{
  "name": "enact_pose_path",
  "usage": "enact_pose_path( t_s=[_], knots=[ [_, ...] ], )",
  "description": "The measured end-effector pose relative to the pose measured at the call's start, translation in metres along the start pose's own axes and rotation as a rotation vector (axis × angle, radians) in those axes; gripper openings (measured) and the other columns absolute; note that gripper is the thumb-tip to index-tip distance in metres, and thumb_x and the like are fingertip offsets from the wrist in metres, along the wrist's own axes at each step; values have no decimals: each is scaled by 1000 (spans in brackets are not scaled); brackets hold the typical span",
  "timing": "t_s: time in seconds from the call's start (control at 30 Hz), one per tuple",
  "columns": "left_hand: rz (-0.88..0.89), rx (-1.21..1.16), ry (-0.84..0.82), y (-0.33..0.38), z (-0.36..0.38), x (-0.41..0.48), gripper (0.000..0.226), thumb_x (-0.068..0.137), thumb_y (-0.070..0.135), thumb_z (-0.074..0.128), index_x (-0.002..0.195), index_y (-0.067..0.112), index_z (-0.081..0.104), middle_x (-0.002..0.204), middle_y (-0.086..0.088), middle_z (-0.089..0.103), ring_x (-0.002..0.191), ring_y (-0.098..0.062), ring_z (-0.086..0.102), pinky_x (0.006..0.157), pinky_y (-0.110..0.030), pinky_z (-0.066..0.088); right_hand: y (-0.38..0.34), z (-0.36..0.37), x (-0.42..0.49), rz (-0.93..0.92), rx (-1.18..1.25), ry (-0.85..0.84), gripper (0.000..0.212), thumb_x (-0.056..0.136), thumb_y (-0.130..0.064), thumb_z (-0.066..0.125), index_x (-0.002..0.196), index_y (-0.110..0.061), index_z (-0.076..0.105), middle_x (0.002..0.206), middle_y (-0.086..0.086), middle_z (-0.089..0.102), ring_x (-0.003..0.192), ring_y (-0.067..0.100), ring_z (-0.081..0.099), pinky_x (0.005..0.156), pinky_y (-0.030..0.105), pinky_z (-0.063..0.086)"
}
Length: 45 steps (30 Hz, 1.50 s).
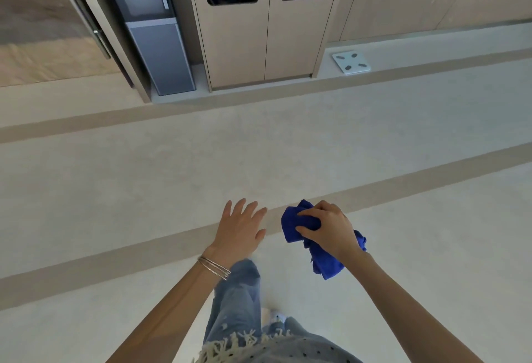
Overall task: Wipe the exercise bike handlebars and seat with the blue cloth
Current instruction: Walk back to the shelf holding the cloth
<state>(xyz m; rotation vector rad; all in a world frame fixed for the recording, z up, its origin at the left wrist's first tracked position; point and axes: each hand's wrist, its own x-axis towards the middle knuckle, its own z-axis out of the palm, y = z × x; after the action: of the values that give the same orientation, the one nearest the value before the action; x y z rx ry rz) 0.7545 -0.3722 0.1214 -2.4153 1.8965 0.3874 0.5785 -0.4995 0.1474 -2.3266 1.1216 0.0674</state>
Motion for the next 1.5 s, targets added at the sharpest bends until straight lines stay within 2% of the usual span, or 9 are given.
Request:
enact_pose_path(
  t_s=[0.13, 0.3, 0.43, 0.6, 0.9, 1.13, 1.5],
  knots=[
    [19, 5, 0, -39, -16, 50, 54, 96, 43, 35, 145, 24, 24, 154, -3, 25, 141, -26, 18, 114, -47, 11, -17, -6, 59, -4, 21, 34, 33, 81, -38, 64, 113, -32, 63, 109, -5, 58, 105, 16, 49, 81, 26, 38],
    [15, 14, 92, -107, -59, 113, 51, 93, 39, 46, 140, 20, 37, 147, -8, 40, 136, -31, 32, 111, -49, 20, -58, -29, 140, -12, 16, 69, 32, 81, -38, 63, 113, -32, 63, 110, -5, 57, 105, 16, 49, 82, 30, 43],
    [38, 47, 66, -147, -88, 153, 53, 97, 41, 34, 145, 22, 24, 153, -4, 26, 140, -28, 20, 114, -47, 13, -92, -42, 194, -10, 29, 128, 31, 81, -37, 63, 112, -34, 63, 108, -6, 57, 105, 15, 48, 77, 27, 41],
    [36, 38, 37, -189, -102, 190, 53, 97, 42, 33, 146, 23, 20, 154, -4, 23, 141, -27, 19, 114, -45, 13, -120, -41, 246, -4, 43, 137, 30, 80, -37, 63, 110, -34, 64, 106, -7, 57, 102, 14, 49, 74, 27, 41],
    [-3, -7, 4, -237, -104, 263, 54, 95, 39, 42, 144, 21, 28, 151, -8, 31, 137, -30, 30, 112, -49, 19, -126, -49, 345, -19, 18, 61, 33, 80, -38, 63, 112, -34, 63, 109, -6, 57, 106, 14, 48, 77, 28, 43],
    [-29, 36, -61, -263, -137, 360, 55, 98, 40, 33, 147, 24, 15, 156, -5, 17, 141, -26, 18, 115, -47, 11, -115, -87, 458, -37, 34, 67, 32, 80, -38, 63, 112, -34, 63, 109, -6, 57, 105, 14, 49, 76, 28, 44],
    [-63, 13, 1, -291, -200, 528, 53, 98, 40, 33, 146, 25, 17, 156, -4, 18, 142, -26, 17, 116, -45, 11, -104, -173, 622, -95, 30, 87, 33, 81, -38, 63, 113, -32, 62, 108, -5, 56, 105, 15, 48, 79, 29, 44]
  ],
)
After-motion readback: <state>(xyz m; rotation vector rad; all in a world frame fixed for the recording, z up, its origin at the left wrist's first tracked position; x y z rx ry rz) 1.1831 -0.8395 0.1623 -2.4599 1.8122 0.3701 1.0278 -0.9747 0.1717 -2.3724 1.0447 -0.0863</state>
